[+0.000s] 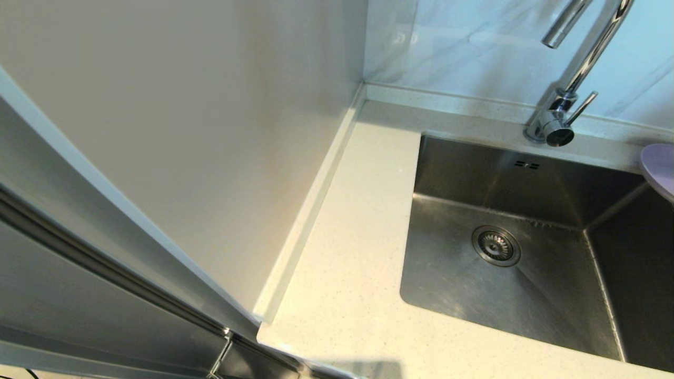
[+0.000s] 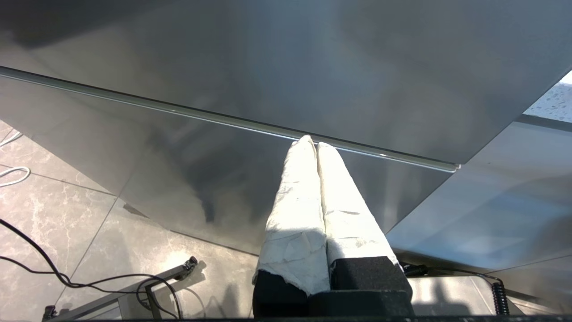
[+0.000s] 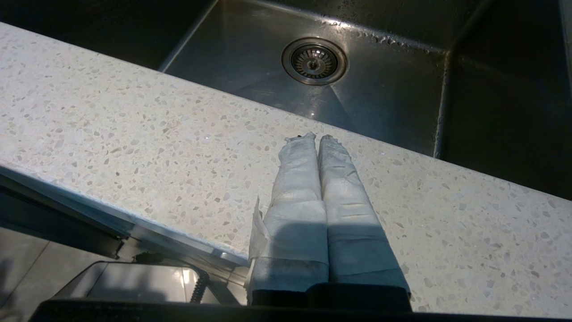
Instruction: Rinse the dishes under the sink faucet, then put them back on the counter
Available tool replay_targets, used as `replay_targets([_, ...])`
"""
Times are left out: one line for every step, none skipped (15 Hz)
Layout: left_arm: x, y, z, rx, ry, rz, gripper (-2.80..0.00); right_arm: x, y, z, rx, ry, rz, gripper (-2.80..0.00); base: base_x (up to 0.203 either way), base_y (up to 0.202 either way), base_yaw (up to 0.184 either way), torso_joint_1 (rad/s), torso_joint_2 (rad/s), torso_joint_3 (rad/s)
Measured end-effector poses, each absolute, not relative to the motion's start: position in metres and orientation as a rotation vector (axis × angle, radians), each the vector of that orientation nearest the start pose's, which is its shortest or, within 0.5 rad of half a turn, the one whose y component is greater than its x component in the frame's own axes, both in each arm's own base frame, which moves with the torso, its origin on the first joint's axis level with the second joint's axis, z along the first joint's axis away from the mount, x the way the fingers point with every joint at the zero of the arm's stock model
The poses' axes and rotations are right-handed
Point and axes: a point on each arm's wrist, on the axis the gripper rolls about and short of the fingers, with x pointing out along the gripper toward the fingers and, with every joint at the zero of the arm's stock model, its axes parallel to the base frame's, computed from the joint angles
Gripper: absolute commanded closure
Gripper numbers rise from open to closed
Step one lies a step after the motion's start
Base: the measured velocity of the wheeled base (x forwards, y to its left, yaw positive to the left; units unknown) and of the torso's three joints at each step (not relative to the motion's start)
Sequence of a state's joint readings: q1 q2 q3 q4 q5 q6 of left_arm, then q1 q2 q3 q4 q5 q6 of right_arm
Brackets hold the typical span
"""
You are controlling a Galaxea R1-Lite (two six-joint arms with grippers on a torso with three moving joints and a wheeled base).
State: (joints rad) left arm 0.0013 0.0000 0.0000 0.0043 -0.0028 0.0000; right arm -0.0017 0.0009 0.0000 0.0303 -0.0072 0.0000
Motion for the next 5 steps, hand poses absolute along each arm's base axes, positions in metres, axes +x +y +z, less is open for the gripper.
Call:
replay_targets([-0.0228,-0.0001,0.0750,0.000,0.005,-0.002,0.00,-0.0228,-0.0001,0.0724,0.000,0.031,-0.009,0.00,0.000,0.000,0.000,0.000,0.00,0.000])
replay_targets([-0.0228,-0.0001,0.0750,0.000,0.005,-0.002,0.00,-0.0228,-0.0001,0.0724,-0.001,0.031,-0.009,0.00,0.000,0.000,0.000,0.000,0.00,0.000])
replay_targets([-0.0228,-0.0001,0.0750,0.000,0.004,-0.002,0.00,-0.0228,-0.0001,0.0724,0.000,0.031,-0.009,0.00,0.000,0.000,0.000,0.000,0.00,0.000])
replay_targets([-0.0228,-0.0001,0.0750,0.000,0.005,-0.002,0.00,-0.0228,-0.0002,0.0724,-0.001,0.031,-0.010,0.00,0.000,0.000,0.000,0.000,0.00,0.000])
replay_targets([-0.0228,-0.0001,0.0750,0.000,0.005,-0.002,0.00,-0.0228,-0.0001,0.0724,-0.001,0.031,-0.009,0.00,0.000,0.000,0.000,0.000,0.00,0.000])
